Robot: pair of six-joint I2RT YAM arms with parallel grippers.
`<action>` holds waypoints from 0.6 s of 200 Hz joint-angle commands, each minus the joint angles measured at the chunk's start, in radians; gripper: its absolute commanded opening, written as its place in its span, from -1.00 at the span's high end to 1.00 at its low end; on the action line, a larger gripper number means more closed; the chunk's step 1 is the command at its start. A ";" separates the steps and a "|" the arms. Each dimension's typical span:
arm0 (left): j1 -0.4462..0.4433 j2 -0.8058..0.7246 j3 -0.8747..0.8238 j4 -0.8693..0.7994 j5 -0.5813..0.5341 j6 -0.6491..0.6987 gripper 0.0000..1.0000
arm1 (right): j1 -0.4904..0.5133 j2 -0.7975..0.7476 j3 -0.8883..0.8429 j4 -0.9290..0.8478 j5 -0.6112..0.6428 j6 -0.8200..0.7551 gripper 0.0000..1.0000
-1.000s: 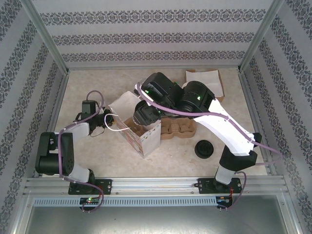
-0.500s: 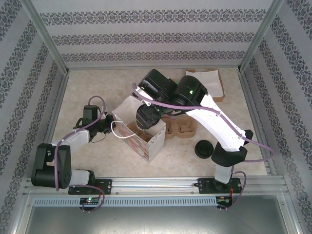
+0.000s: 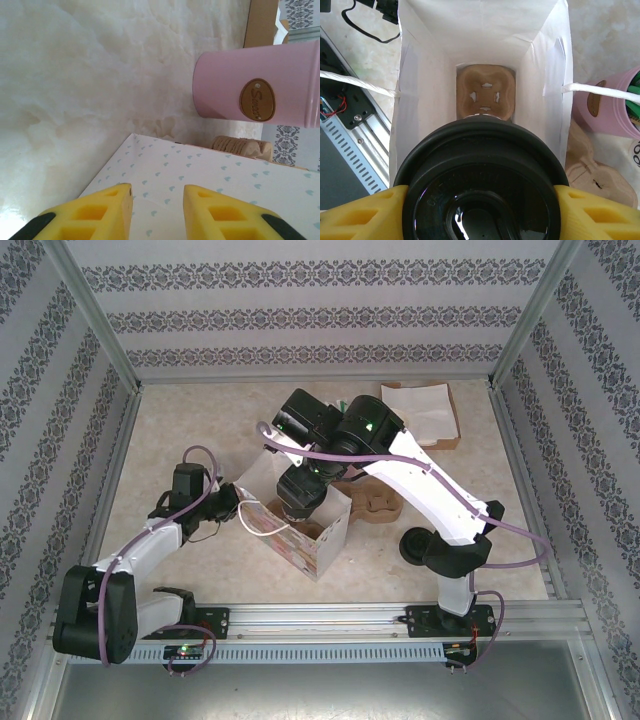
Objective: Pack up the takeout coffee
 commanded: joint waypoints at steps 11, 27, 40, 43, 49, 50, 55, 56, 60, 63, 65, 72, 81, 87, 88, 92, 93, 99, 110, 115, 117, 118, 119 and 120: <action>-0.010 -0.013 0.008 -0.083 -0.032 0.022 0.32 | 0.005 0.021 -0.007 -0.073 -0.014 -0.028 -0.27; -0.010 -0.025 0.021 -0.113 -0.047 0.033 0.32 | 0.009 0.019 -0.022 -0.074 -0.004 -0.030 -0.27; -0.010 -0.042 0.041 -0.157 -0.073 0.049 0.31 | 0.012 0.022 -0.030 -0.080 0.017 -0.020 -0.26; -0.010 -0.046 0.045 -0.166 -0.080 0.052 0.31 | 0.015 0.024 -0.031 -0.082 0.019 -0.018 -0.26; -0.009 -0.056 0.049 -0.179 -0.086 0.053 0.31 | 0.017 0.027 -0.031 -0.085 0.019 -0.013 -0.26; -0.010 -0.058 0.050 -0.179 -0.087 0.052 0.30 | 0.018 0.028 -0.031 -0.085 0.021 -0.011 -0.26; -0.010 -0.066 0.052 -0.182 -0.088 0.051 0.30 | 0.022 0.031 -0.029 -0.087 0.024 -0.007 -0.25; -0.010 -0.068 0.052 -0.183 -0.088 0.050 0.29 | 0.023 0.031 -0.028 -0.087 0.025 -0.007 -0.26; -0.010 -0.074 0.053 -0.185 -0.091 0.048 0.28 | 0.027 0.034 -0.026 -0.089 0.029 -0.003 -0.25; -0.010 -0.079 0.055 -0.188 -0.094 0.048 0.28 | 0.030 0.036 -0.023 -0.090 0.031 -0.002 -0.25; -0.010 -0.082 0.054 -0.190 -0.096 0.045 0.27 | 0.032 0.037 -0.022 -0.091 0.033 -0.002 -0.25; -0.010 -0.091 0.058 -0.195 -0.101 0.038 0.26 | 0.037 0.041 -0.018 -0.094 0.041 0.005 -0.26; -0.010 -0.100 0.064 -0.204 -0.103 0.035 0.25 | 0.042 0.045 -0.012 -0.103 0.051 0.016 -0.25; -0.010 -0.105 0.072 -0.214 -0.106 0.036 0.25 | 0.045 0.048 -0.010 -0.111 0.058 0.028 -0.24; -0.009 -0.106 0.072 -0.215 -0.106 0.035 0.25 | 0.045 0.048 -0.009 -0.111 0.060 0.029 -0.24; -0.010 -0.110 0.078 -0.223 -0.107 0.035 0.24 | 0.044 0.051 -0.008 -0.115 0.063 0.035 -0.24; -0.010 -0.110 0.079 -0.225 -0.107 0.036 0.24 | 0.045 0.051 -0.008 -0.117 0.064 0.036 -0.24; -0.010 -0.115 0.086 -0.232 -0.108 0.035 0.22 | 0.048 0.054 -0.008 -0.123 0.066 0.045 -0.24; -0.009 -0.129 0.097 -0.251 -0.122 0.039 0.21 | 0.053 0.060 -0.005 -0.133 0.078 0.061 -0.23; -0.009 -0.135 0.101 -0.259 -0.130 0.040 0.20 | 0.055 0.062 -0.006 -0.137 0.082 0.069 -0.23; -0.010 -0.138 0.103 -0.262 -0.133 0.040 0.19 | 0.057 0.062 -0.005 -0.138 0.084 0.071 -0.23; -0.009 -0.139 0.102 -0.264 -0.135 0.040 0.19 | 0.057 0.062 -0.005 -0.138 0.085 0.072 -0.23; -0.010 -0.140 0.104 -0.265 -0.137 0.041 0.19 | 0.057 0.062 -0.005 -0.139 0.085 0.074 -0.23; -0.010 -0.142 0.104 -0.266 -0.139 0.041 0.18 | 0.057 0.062 -0.004 -0.140 0.086 0.076 -0.23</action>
